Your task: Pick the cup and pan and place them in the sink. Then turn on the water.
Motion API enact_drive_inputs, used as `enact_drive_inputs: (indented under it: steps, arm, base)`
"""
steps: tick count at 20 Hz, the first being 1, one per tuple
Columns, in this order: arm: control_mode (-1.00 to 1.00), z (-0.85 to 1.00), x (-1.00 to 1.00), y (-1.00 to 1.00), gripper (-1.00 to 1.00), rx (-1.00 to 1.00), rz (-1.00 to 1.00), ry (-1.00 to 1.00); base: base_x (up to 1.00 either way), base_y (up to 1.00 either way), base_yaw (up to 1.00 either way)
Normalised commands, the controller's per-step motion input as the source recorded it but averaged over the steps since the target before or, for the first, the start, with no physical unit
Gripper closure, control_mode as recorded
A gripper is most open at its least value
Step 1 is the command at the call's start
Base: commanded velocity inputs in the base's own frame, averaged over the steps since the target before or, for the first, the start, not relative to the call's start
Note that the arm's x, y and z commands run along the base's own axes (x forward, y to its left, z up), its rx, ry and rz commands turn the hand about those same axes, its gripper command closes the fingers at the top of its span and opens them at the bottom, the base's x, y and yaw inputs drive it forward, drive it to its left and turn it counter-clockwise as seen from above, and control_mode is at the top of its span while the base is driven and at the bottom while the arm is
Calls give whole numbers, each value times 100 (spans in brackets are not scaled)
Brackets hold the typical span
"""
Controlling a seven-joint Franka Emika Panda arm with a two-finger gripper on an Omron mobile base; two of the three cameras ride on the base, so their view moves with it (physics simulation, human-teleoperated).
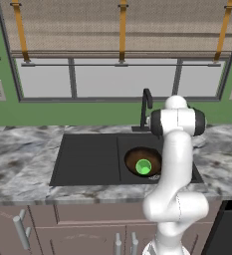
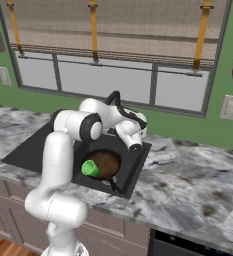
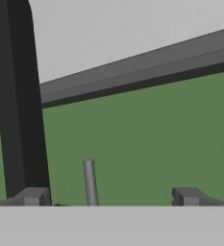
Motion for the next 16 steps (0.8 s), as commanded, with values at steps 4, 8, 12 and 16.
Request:
enact_drive_inputs:
  steps: [4, 8, 12, 16]
  arm:
    - [-100, -3, 25, -7, -100, 1, 0, 0]
    - [-100, -10, 13, -1, -100, 0, 0, 0]
    - [-100, -27, 8, 0, -100, 0, 0, 0]
    - [-100, -27, 9, -1, -100, 0, -2, -1]
  base:
    - [0, 0, 0]
    - [0, 0, 0]
    - [0, 0, 0]
    - [0, 0, 0]
